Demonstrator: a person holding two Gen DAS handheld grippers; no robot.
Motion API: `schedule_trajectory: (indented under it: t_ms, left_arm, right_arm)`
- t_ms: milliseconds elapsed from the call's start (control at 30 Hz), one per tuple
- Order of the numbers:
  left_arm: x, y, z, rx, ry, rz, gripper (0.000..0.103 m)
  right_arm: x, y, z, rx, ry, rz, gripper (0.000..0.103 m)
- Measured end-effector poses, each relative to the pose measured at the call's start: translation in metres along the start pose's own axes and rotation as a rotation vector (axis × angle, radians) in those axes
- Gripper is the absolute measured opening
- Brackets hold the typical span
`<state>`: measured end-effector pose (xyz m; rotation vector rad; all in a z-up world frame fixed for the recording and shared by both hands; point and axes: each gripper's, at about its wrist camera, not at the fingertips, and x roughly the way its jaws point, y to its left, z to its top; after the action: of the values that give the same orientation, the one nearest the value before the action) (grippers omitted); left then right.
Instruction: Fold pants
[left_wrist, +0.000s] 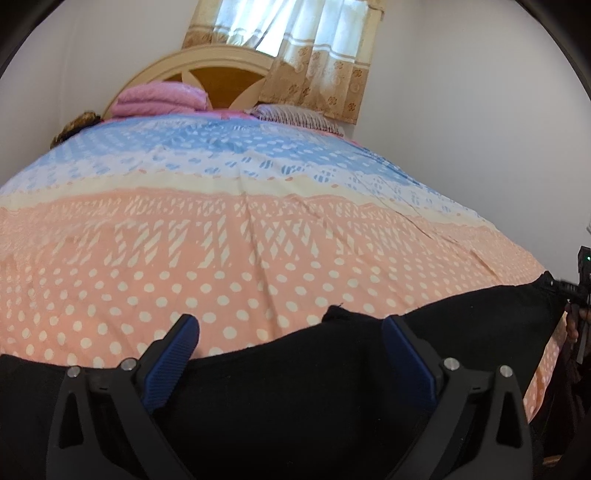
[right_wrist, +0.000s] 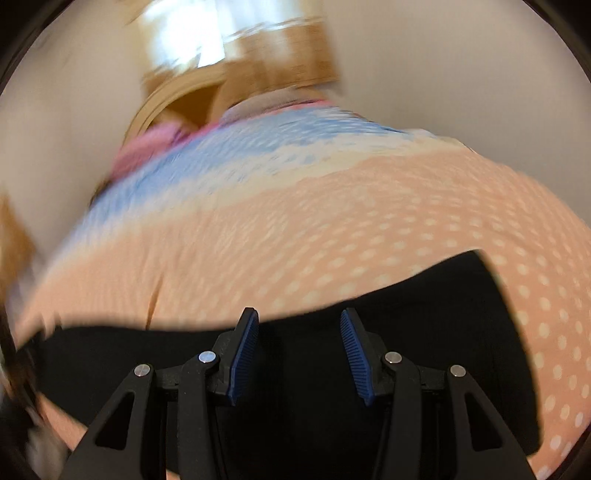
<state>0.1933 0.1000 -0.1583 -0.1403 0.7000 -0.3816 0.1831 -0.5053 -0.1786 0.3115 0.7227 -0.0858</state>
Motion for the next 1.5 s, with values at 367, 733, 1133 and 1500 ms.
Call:
schedule_trajectory:
  t_ms: [367, 733, 1133, 1500]
  left_arm:
    - [0.003, 0.004, -0.001, -0.013, 0.016, 0.02, 0.102]
    - [-0.032, -0.01, -0.02, 0.094, -0.027, 0.256, 0.103]
    - [-0.033, 0.001, -0.033, 0.127, 0.048, 0.38, 0.103]
    - [-0.053, 0.04, -0.043, 0.054, 0.086, 0.473, 0.103]
  right_arm:
    - [-0.012, 0.052, -0.024, -0.168, -0.022, -0.001, 0.057]
    - [-0.019, 0.095, -0.054, -0.312, -0.021, 0.021, 0.057]
    - [-0.015, 0.163, -0.091, -0.423, 0.023, 0.0, 0.058]
    - [0.023, 0.27, -0.146, -0.634, 0.089, 0.126, 0.059]
